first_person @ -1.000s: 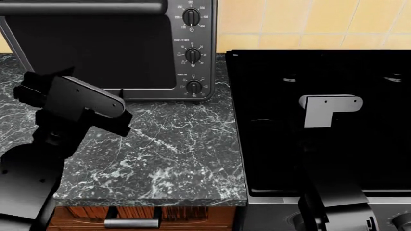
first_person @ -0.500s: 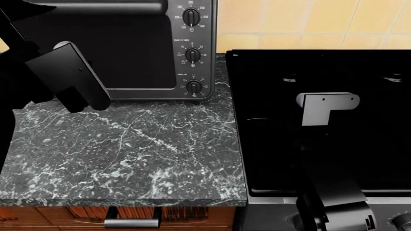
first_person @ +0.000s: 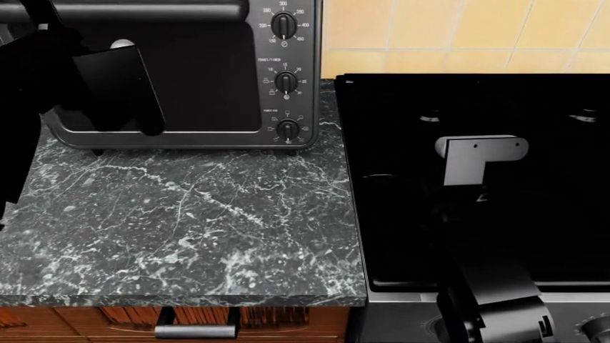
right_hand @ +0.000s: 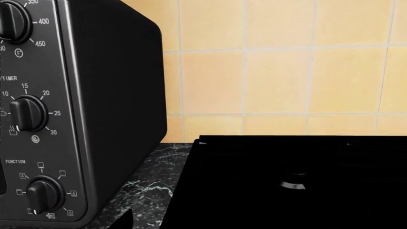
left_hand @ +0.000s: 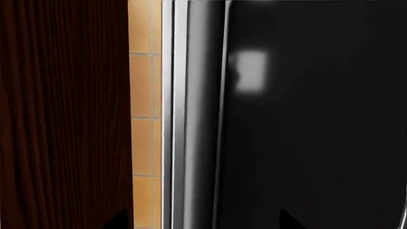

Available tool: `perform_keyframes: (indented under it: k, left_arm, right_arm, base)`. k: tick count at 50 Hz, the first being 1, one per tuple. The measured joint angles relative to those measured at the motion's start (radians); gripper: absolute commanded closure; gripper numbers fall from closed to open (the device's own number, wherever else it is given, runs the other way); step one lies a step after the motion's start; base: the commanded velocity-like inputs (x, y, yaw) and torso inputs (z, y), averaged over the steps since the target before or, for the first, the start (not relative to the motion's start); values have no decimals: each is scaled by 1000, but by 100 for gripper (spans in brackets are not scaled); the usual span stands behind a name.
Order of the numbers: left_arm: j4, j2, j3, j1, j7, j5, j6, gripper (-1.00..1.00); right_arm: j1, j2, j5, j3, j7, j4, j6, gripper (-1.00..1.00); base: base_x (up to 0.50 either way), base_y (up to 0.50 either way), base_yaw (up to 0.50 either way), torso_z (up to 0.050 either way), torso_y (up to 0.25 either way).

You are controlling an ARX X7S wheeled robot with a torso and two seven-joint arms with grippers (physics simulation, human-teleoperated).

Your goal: Open the toaster oven door.

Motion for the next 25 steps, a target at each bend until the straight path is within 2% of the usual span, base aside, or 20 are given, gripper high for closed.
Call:
perform_keyframes:
  k: [25]
  left_arm:
    - [-352, 152, 88, -110, -43, 67, 178, -100]
  right_arm:
    - [15, 9, 11, -11, 10, 9, -3, -100]
  base:
    - [0, 0, 0, 0, 0]
